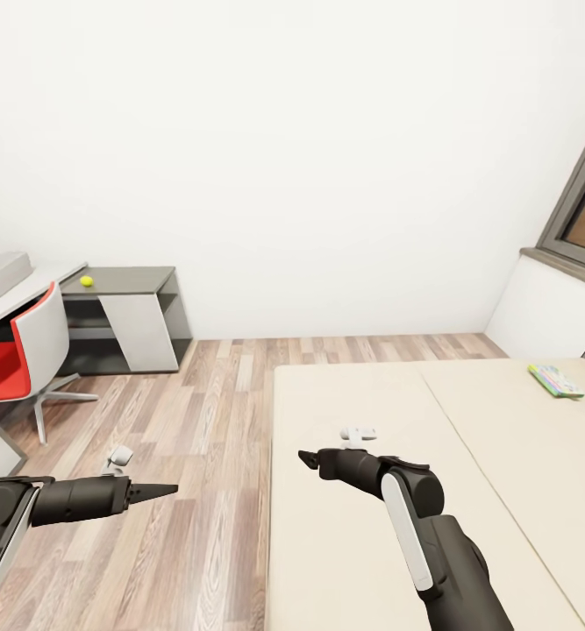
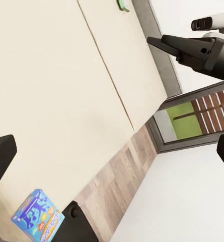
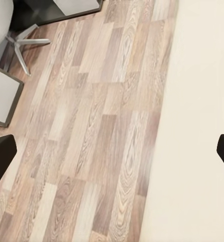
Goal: Put all the toys in the child's room - the three board games (two on the bed and one on the table), the two jigsaw puzzles on the table, and the tennis ball on the table - inside the toy box on the table in the child's room.
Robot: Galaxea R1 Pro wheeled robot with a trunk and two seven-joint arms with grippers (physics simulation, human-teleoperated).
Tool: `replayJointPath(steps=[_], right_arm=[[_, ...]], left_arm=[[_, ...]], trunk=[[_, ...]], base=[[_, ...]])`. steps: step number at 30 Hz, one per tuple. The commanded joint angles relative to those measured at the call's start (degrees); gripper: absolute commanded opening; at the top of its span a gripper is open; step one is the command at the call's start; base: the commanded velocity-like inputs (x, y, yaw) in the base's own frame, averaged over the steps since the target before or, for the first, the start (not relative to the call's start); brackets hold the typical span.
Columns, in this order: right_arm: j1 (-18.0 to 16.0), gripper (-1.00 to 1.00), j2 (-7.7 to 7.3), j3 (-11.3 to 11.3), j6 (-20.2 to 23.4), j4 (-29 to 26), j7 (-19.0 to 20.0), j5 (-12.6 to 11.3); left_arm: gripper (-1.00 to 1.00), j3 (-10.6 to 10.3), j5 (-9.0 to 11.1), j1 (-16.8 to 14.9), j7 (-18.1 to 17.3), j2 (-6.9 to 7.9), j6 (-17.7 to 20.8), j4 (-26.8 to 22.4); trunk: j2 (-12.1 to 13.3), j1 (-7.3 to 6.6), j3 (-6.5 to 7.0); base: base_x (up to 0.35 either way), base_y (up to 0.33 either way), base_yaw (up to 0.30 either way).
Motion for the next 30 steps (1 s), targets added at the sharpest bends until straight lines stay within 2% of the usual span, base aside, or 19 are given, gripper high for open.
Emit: replayJointPath(steps=[1, 11, 30], right_arm=[[-0.05, 1.0, 0.02, -0.06, 0.27, -0.05, 0.18, -0.01], [-0.05, 1.0, -0.04, -0.07, 0.27, -0.05, 0.18, -0.14], [-0.05, 1.0, -0.07, -0.07, 0.27, -0.05, 0.18, -0.23]], left_arm=[[1.0, 0.01, -0.06, -0.04, -0.26, 0.01, 0.6, -0.02], [1.0, 0.01, -0.06, -0.04, -0.32, 0.01, 0.6, -0.02], [1.0, 0.01, -0.06, -0.04, -0.33, 0.01, 0.6, -0.02]], trunk=[[-0.08, 0.02, -0.07], [-0.08, 0.02, -0.03], [-0.08, 0.02, -0.03]], base=[[0.0, 0.0, 0.0], [0.0, 0.081, 0.0], [0.0, 0.27, 0.0]])
